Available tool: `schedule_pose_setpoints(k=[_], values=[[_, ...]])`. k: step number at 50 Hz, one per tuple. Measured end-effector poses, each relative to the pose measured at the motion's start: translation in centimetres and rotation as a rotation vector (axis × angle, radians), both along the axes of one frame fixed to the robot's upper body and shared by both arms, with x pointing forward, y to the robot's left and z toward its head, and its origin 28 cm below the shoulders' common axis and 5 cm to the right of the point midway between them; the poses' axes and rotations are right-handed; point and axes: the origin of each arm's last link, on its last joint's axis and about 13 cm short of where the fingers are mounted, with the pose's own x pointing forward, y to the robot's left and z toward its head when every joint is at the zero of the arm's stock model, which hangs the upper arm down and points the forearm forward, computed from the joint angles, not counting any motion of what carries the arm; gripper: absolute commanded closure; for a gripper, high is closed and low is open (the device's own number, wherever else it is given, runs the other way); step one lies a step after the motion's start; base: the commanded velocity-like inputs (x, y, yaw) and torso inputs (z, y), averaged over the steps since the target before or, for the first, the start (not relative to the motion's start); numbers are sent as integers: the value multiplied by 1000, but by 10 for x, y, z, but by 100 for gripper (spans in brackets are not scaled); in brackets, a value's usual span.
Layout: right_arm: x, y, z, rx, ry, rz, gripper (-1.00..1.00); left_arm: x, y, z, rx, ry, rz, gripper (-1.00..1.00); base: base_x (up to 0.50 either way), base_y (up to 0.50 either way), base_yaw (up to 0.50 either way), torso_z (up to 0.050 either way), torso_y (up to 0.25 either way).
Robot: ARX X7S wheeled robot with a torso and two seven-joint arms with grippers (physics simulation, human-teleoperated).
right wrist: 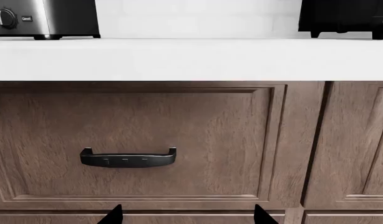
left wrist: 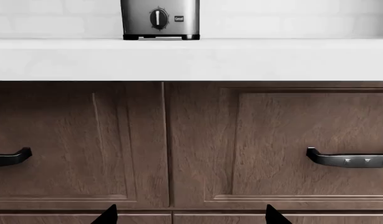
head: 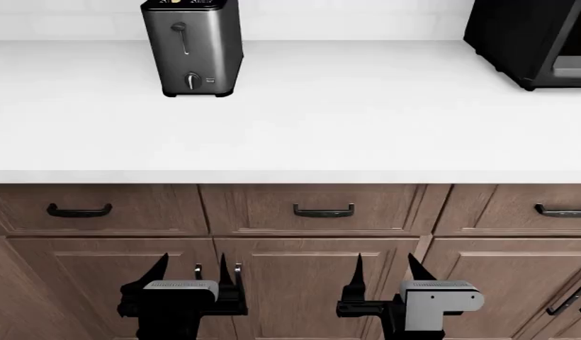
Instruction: Push down the lever of the toaster to turn it on.
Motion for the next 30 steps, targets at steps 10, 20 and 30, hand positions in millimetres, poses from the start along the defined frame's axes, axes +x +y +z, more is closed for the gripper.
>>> schedule_pose_setpoints(k=[10,20,30], values=[[0,0,0,-9,-1,-6,-100,0,-1,0,4,0,-15,-100,0,0,0,0,0],[0,0,0,-33,-4,8,-100,0,-3,-1,4,2,-30,-100,0,266,0,0,0],[0,1,-1,-53,-7,26,-100,0,-3,-1,4,3,-33,-100,0,500,0,0,0]])
